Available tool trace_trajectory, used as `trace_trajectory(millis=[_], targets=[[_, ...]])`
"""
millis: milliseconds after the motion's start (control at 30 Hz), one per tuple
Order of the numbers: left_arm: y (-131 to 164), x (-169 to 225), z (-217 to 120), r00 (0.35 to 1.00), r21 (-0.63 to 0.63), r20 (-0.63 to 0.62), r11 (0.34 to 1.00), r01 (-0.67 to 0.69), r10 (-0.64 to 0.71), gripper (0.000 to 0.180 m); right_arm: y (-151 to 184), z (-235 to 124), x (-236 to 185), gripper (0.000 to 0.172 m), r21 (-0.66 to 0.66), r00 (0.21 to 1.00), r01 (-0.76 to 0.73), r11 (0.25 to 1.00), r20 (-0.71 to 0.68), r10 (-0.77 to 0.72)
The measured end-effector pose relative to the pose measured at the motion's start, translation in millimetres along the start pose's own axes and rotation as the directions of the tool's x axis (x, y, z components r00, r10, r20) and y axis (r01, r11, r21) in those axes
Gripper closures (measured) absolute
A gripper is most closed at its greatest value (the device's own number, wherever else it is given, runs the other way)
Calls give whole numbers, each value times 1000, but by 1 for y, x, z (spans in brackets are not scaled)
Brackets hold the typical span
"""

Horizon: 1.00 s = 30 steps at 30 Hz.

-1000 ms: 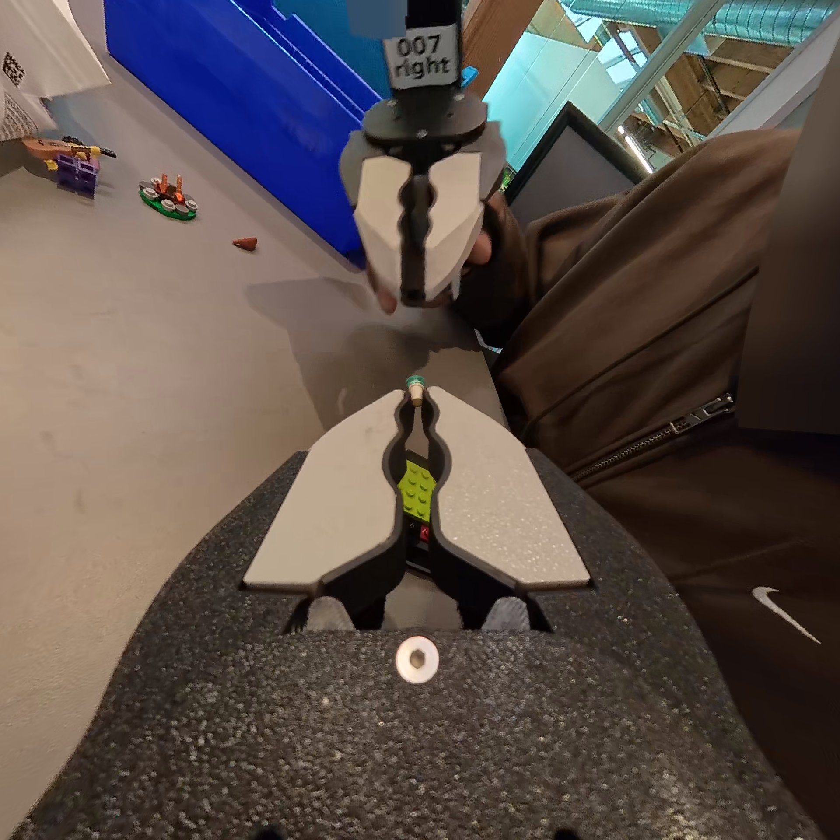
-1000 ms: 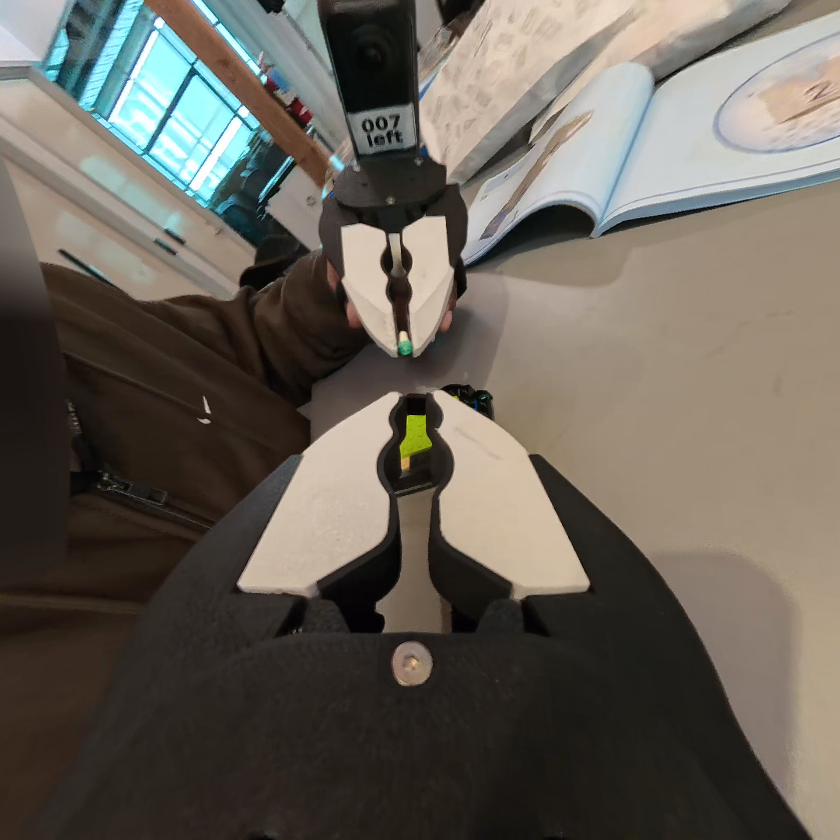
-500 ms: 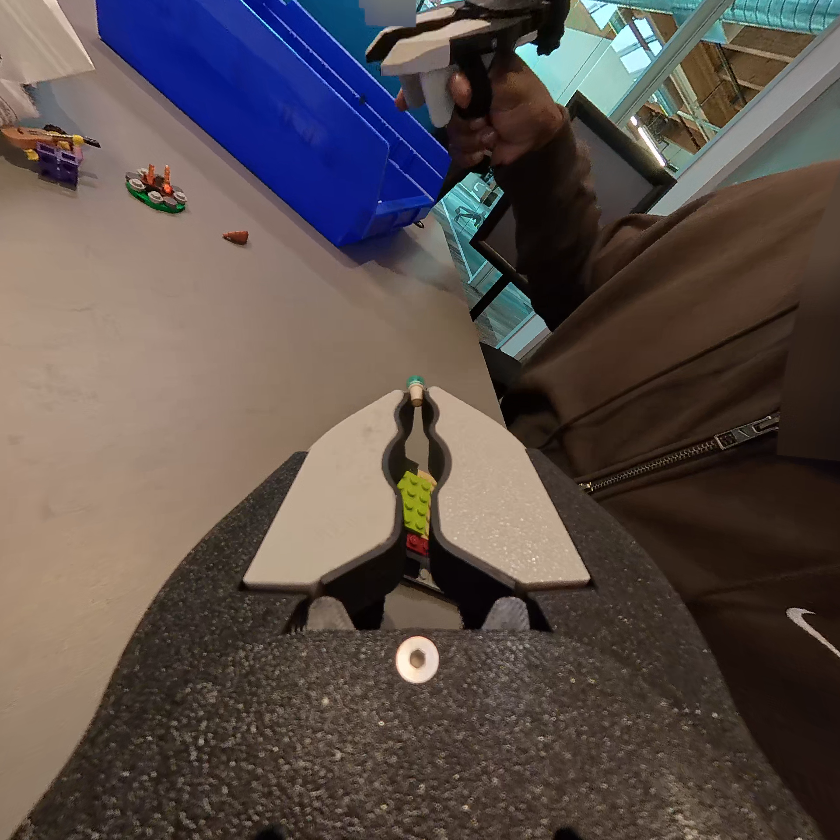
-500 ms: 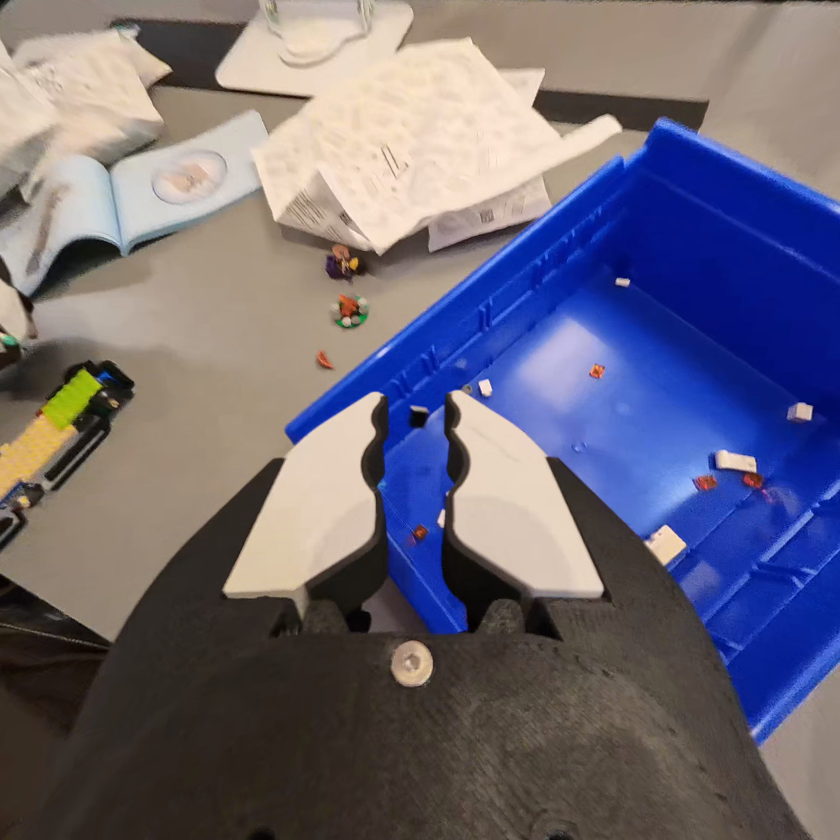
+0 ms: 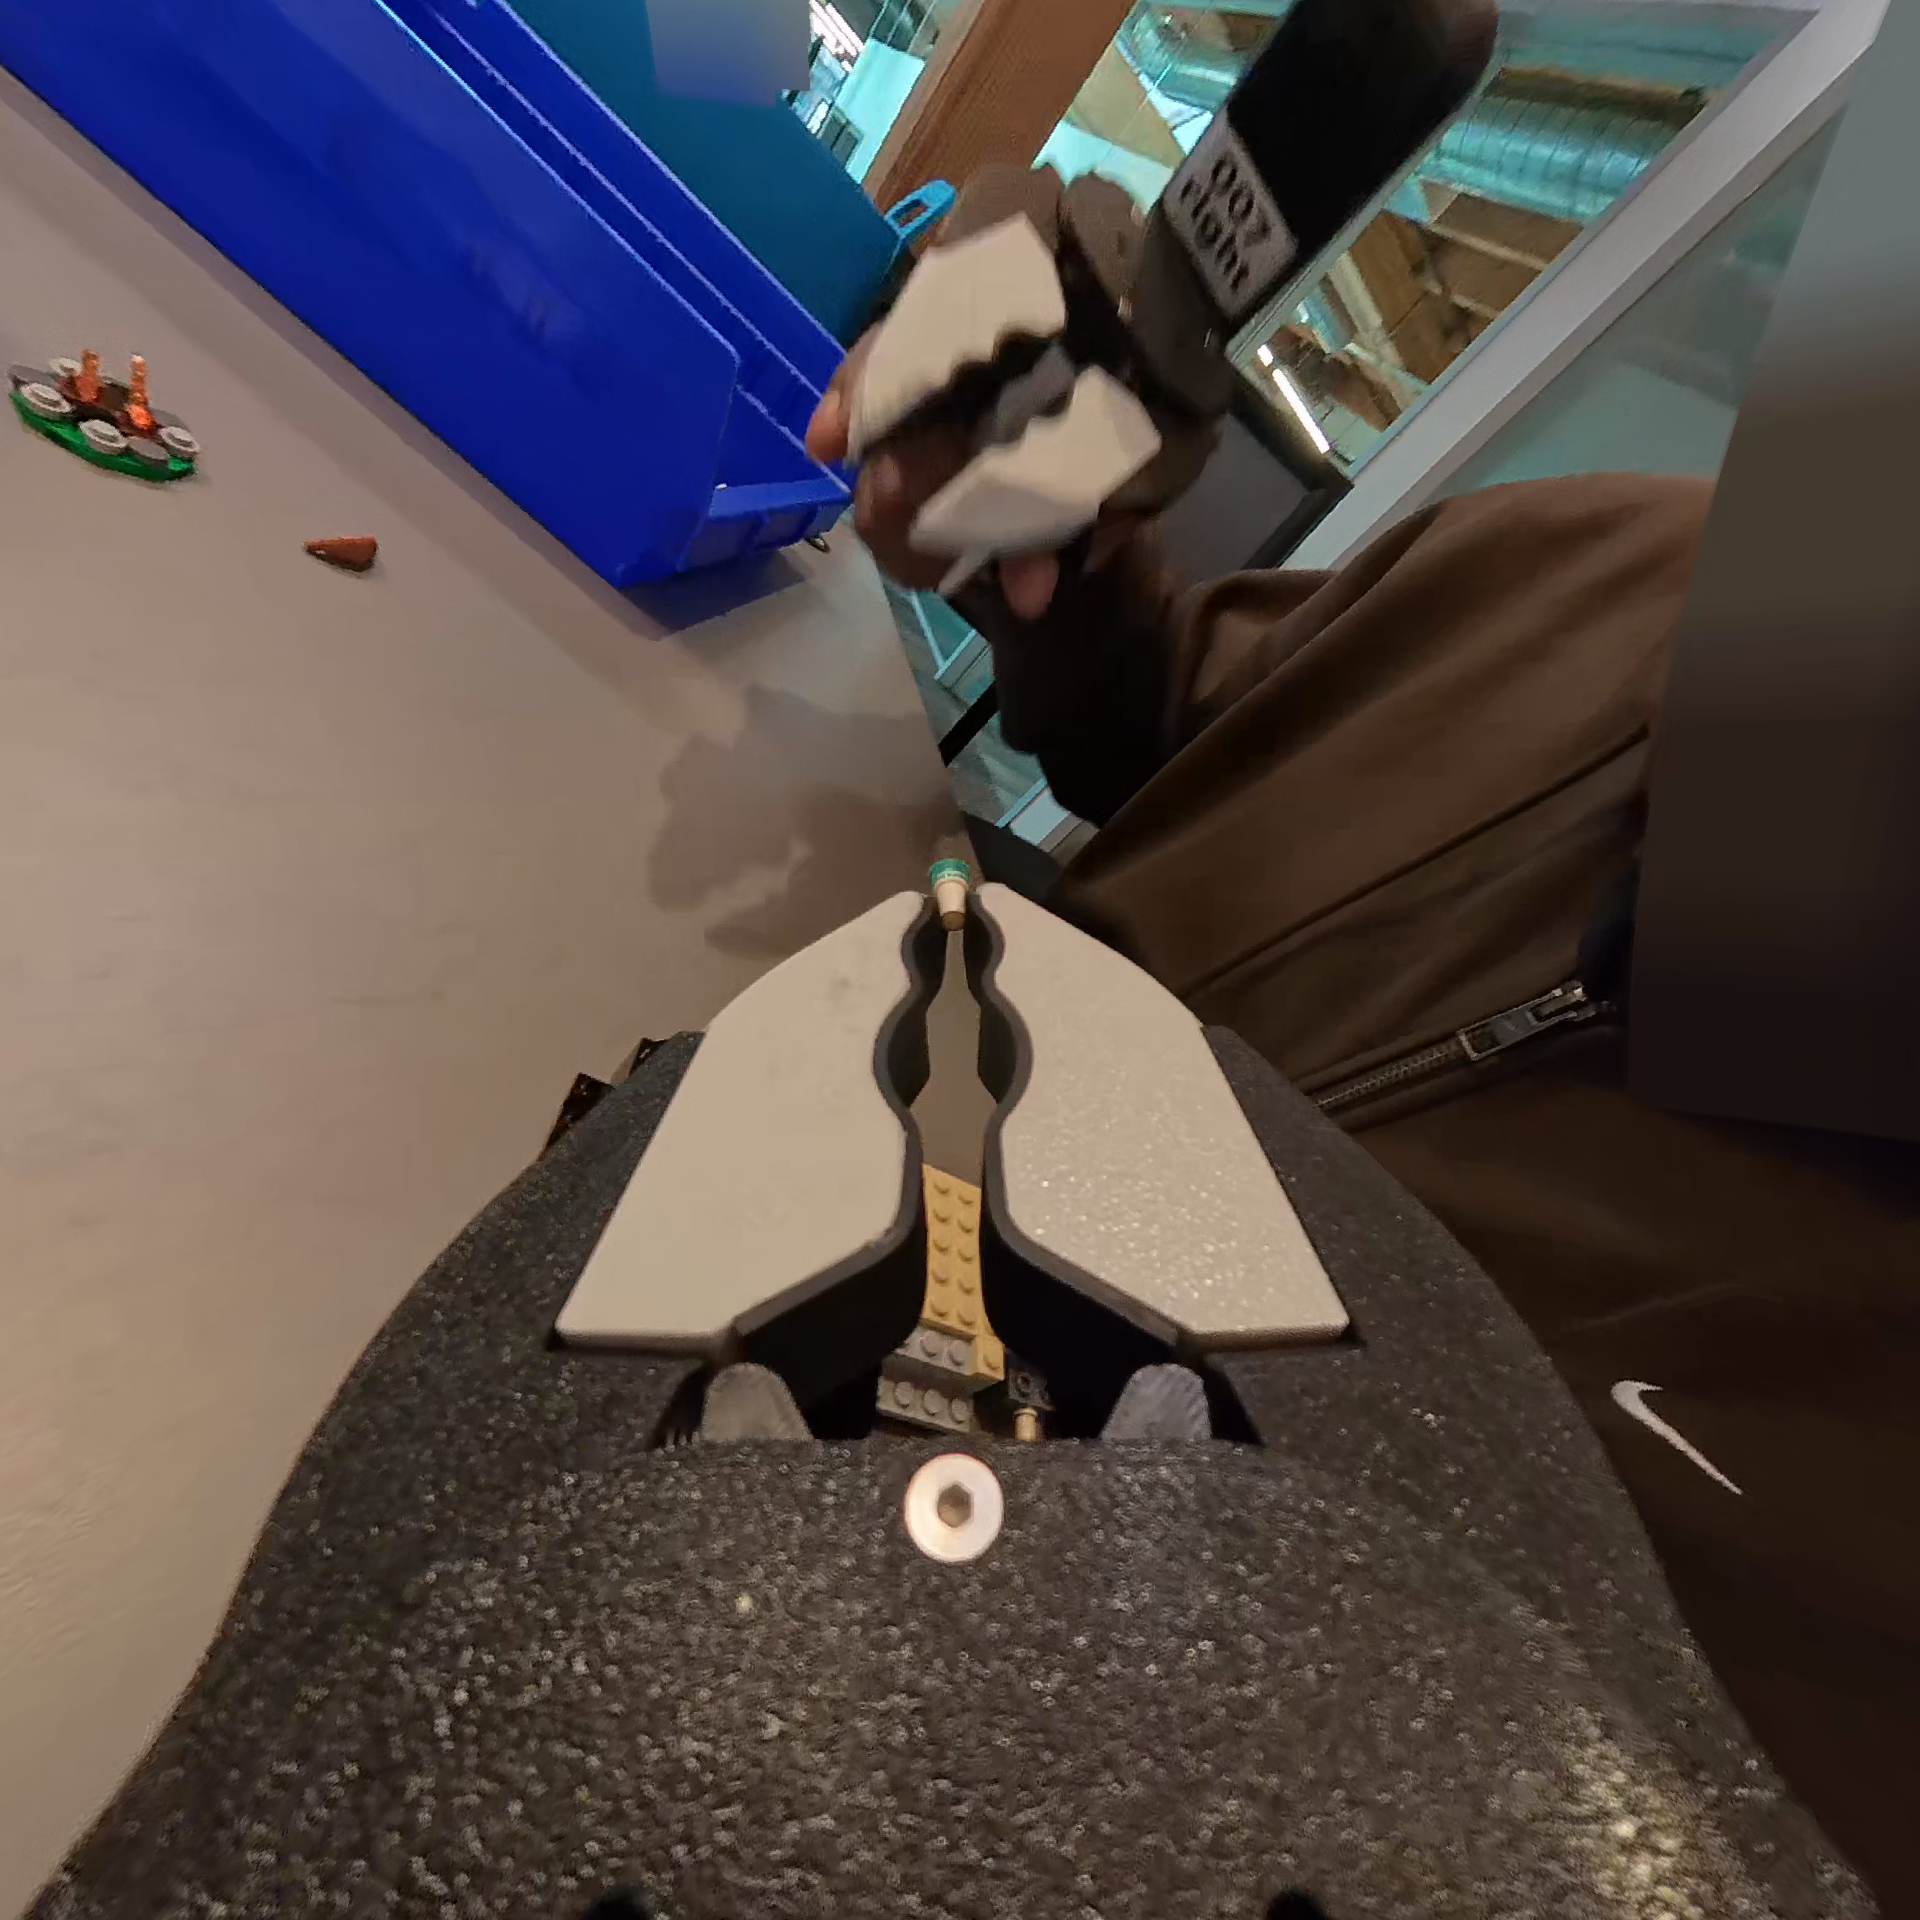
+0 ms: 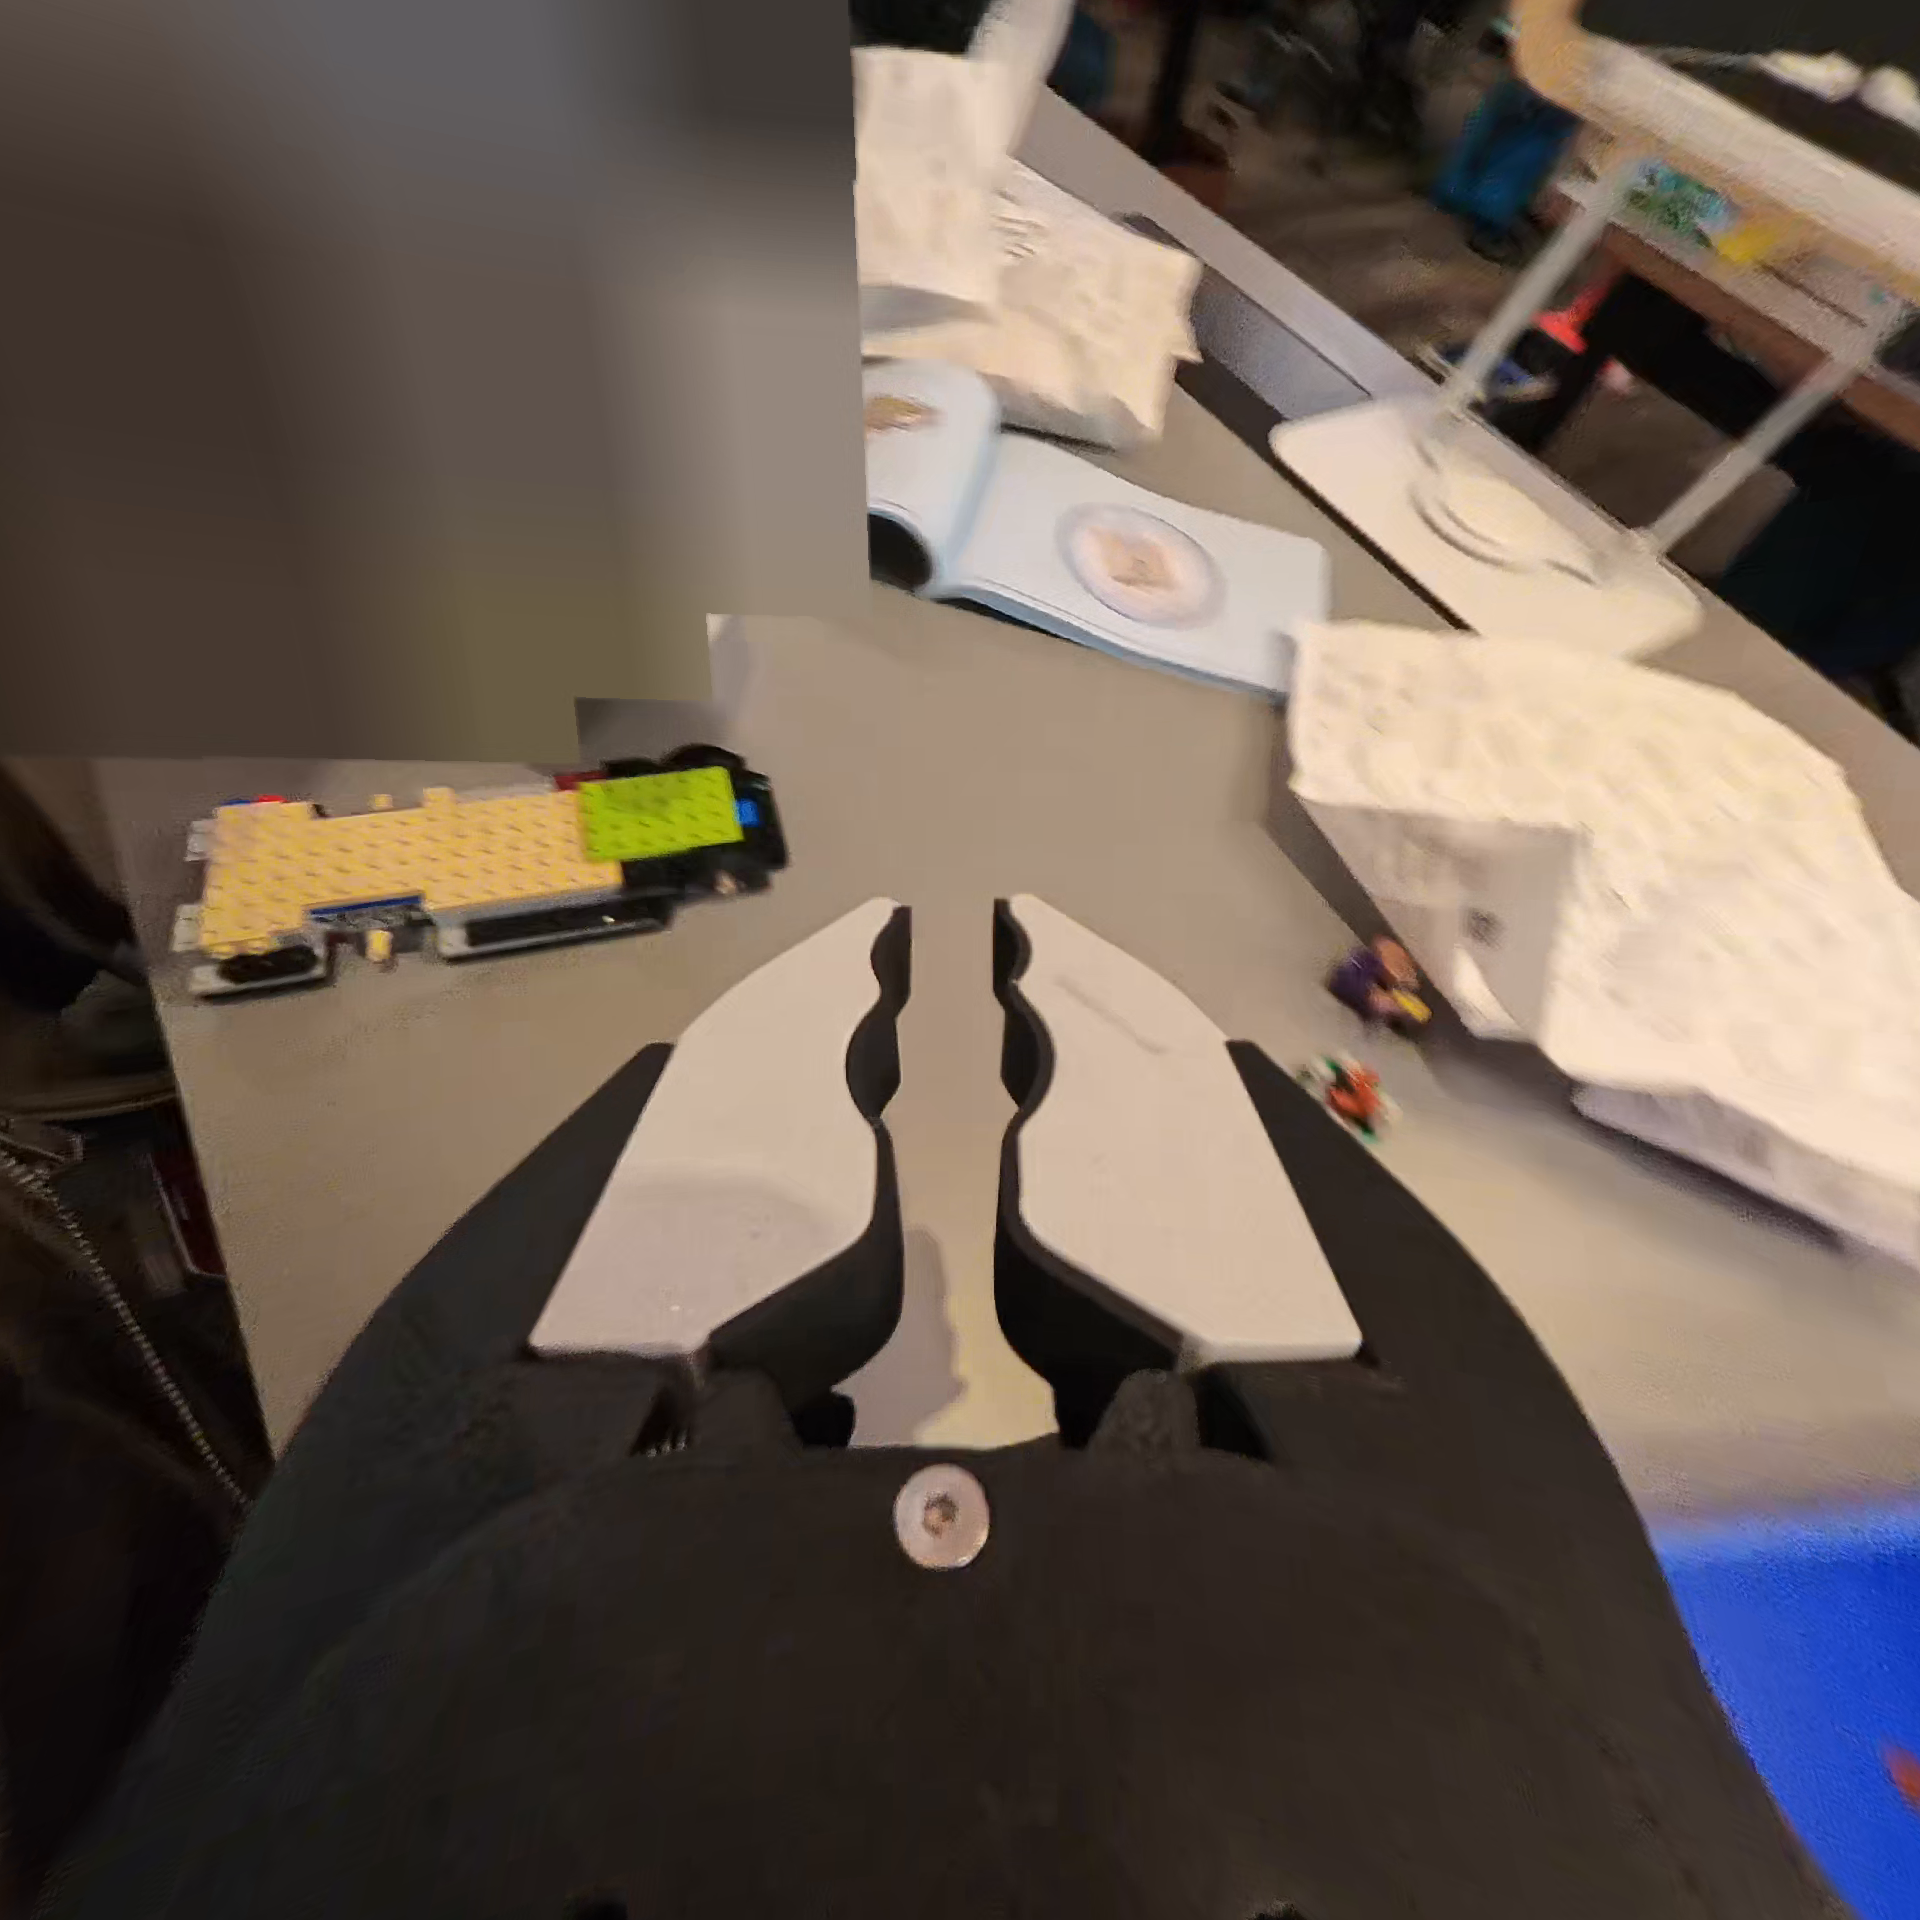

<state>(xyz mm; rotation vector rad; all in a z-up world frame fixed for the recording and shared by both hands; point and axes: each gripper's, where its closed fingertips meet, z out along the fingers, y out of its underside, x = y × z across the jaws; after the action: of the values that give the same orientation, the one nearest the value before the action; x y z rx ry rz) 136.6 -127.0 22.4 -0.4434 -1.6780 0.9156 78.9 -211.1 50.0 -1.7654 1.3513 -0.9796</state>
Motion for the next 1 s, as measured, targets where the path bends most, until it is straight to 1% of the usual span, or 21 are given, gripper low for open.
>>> trace_trajectory(millis=[67,133,267,367,600,767,1000], targets=[[-1,3,0,999,14,-27,1000,24,-23,177,-4,27,-24,156,42,995,69,997,68,-71],[-2,5,0,997,28,-54,998,52,-51,177,-11,47,-42,156,110,984,125,986,110,-137],[-2,4,0,992,41,-83,994,101,-97,177,-26,69,-62,156,248,950,251,936,121,-287],[-2,3,-1,989,43,-91,992,118,-114,177,-25,81,-69,153,270,923,320,908,125,-363],[3,-2,0,984,21,-90,987,156,-154,177,-21,90,-72,159,291,904,349,891,145,-402],[4,-5,0,980,19,-84,983,182,-179,177,-18,91,-72,161,290,890,389,875,129,-438],[4,-1,2,984,22,-96,988,154,-151,177,-19,86,-74,164,320,886,375,870,151,-438]])
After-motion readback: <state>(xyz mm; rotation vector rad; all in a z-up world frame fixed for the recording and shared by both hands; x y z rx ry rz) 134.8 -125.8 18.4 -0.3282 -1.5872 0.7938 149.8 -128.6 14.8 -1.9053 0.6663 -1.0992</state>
